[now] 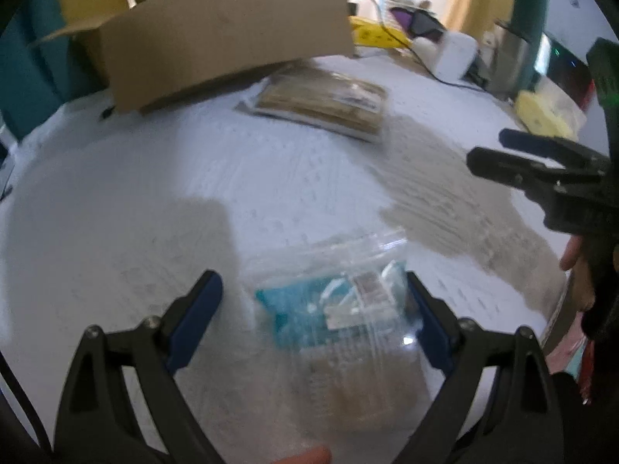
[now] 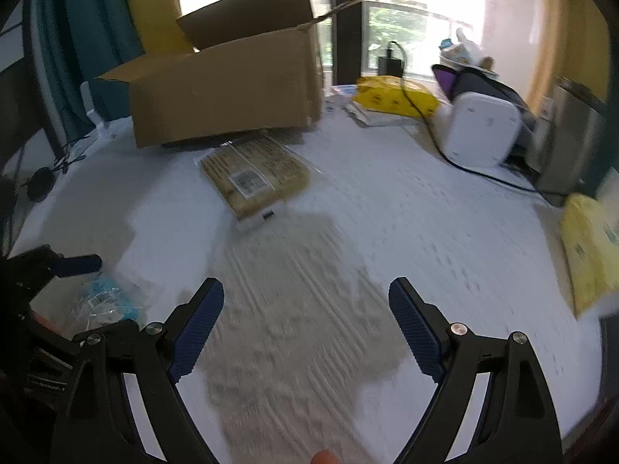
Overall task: Organize snacks
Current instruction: 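Grasp the clear bag with blue contents with left tool while right tool grasps last biscuit bag, then lift both bags into the cardboard box and open both tools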
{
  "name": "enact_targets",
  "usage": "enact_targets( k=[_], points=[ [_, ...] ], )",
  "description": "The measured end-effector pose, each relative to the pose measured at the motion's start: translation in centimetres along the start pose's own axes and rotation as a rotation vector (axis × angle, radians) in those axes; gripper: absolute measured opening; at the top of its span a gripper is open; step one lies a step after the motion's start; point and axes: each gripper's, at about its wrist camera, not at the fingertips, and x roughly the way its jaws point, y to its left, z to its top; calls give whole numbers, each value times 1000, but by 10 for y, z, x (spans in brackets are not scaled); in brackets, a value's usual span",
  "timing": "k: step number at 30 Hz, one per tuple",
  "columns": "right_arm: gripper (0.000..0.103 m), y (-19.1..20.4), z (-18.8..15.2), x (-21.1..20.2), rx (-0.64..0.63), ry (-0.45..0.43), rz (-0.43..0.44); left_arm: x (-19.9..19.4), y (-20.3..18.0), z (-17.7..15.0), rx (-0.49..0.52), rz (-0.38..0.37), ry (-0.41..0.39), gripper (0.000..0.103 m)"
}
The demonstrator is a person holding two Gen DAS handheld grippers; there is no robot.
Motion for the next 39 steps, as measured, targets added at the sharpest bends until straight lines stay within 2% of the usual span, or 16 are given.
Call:
enact_targets(
  k=[2, 5, 9, 16, 19, 21, 26, 28, 30, 35, 39],
  points=[
    [90, 3, 9, 10, -22, 3, 41, -2, 2, -2, -4, 0, -2, 90],
    [90, 8, 23, 22, -68, 3, 78, -5, 8, -2, -34, 14, -7, 77],
    [90, 10, 47, 47, -114, 17, 151, -4, 21, 5, -107, -10, 5, 77],
    [90, 15, 84, 87, -221, 33, 181, 0, 48, 17, -195, 12, -21, 70],
    [90, 11, 97, 104, -206, 49, 204, -1, 57, 22, -207, 30, -34, 69],
    [90, 7, 100, 118, -177, 102, 243, -4, 64, 25, -218, 31, -41, 69],
    [96, 22, 91, 125, -205, 150, 288, -10, 77, 28, -226, 67, -69, 69],
    [98, 34, 83, 125, -238, 149, 249, -12, 82, 29, -228, 78, -81, 69],
    [98, 49, 73, 129, -297, 158, 174, -15, 85, 30, -231, 85, -97, 69],
    [86, 61, 68, 117, -313, 130, 177, -29, 86, 31, -231, 102, -138, 69],
    [83, 70, 55, 96, -340, 115, 224, -40, 87, 35, -223, 122, -170, 69]
  ],
)
